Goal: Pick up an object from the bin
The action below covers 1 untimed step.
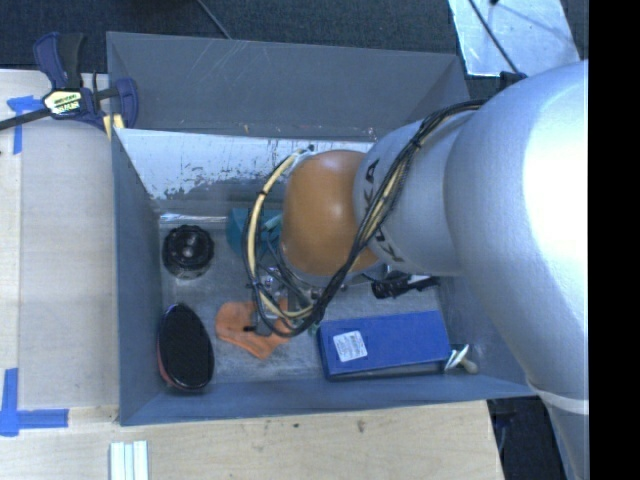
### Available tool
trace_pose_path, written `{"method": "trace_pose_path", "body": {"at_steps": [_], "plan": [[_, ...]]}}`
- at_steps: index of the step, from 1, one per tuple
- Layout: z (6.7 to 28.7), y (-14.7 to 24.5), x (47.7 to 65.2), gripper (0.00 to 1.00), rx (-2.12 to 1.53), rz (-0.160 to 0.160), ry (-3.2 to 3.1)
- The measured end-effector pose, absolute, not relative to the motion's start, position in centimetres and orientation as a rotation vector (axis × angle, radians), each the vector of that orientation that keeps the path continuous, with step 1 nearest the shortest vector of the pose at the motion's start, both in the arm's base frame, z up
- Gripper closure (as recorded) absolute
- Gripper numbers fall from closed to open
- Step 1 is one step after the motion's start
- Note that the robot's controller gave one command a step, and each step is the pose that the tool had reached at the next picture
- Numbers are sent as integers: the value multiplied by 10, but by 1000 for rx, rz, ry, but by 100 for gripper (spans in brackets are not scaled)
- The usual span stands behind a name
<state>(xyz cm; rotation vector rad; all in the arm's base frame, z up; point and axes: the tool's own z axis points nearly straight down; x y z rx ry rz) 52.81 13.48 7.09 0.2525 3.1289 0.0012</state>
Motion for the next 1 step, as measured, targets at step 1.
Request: {"method": "trace_pose_path", "body": {"at_steps": [1], "plan": [[214, 138, 526, 100, 230, 1, 3131]]}}
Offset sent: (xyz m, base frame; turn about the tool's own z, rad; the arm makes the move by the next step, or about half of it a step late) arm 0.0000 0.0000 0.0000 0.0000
